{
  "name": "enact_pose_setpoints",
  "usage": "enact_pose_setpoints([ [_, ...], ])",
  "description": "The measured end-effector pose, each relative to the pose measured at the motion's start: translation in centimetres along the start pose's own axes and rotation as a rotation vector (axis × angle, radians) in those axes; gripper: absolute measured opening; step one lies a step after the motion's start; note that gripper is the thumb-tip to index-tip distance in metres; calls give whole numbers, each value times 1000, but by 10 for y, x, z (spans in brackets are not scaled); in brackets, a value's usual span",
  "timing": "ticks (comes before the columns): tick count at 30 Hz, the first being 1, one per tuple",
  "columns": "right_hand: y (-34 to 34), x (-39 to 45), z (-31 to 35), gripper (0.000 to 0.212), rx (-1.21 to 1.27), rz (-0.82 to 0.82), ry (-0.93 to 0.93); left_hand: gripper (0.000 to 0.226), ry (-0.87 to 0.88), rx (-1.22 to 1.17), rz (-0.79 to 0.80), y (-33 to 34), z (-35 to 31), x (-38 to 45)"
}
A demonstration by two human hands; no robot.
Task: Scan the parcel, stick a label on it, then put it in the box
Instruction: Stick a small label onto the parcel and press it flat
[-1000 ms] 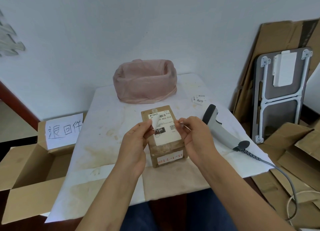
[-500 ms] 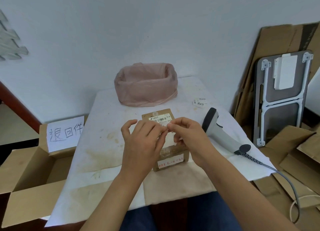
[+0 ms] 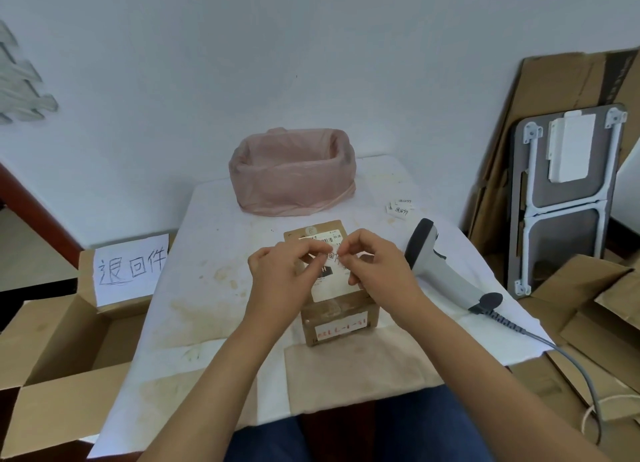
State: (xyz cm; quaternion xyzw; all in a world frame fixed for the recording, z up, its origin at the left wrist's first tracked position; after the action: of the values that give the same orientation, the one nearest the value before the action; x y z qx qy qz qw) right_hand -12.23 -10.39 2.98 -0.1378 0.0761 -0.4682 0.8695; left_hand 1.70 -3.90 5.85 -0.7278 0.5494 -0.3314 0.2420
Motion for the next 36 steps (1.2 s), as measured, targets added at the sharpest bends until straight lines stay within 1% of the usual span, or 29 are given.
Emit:
enact_pose_setpoints([
  [4, 4, 21, 4, 13, -161, 87, 5, 14, -140, -145, 69, 3, 19, 12],
  [7, 1, 38, 4, 18, -241, 116, 33, 21, -200, -197, 102, 5, 34, 16],
  [11, 0, 56, -4, 22, -324, 161, 112, 36, -211, -114, 117, 11, 49, 14],
  [13, 3, 59, -7, 22, -331, 210, 136, 34, -204, -72, 120, 16, 50, 12],
  [16, 7, 60, -6, 22, -353, 264, 128, 28, -190, -71, 105, 18, 52, 13],
  [23, 8, 59, -6, 21, -410, 284, 103, 23, -195, -44, 90, 20, 57, 12],
  [28, 1, 61, -1, 21, -385, 198, 60, 22, -199, -52, 95, 21, 58, 11],
  [30, 4, 60, -1, 22, -365, 237, 77, 22, -203, -47, 99, 22, 58, 12],
  [32, 9, 60, -1, 23, -405, 296, 92, 23, -204, -40, 98, 22, 58, 12],
  [36, 13, 63, 1, 26, -463, 298, 81, 23, -204, -50, 98, 22, 60, 11],
])
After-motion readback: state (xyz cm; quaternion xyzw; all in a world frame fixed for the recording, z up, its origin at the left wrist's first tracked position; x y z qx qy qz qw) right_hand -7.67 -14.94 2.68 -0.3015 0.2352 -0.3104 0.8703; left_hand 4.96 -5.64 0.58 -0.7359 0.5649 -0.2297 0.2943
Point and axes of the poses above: each hand's wrist, its own x-axis towards the middle knuckle, its own y-axis out of the palm, z = x × y, the point moved 9 cm from there along x, towards the middle knuckle, and after that the axes turned 12 degrees about z, right-handed, at the moved point
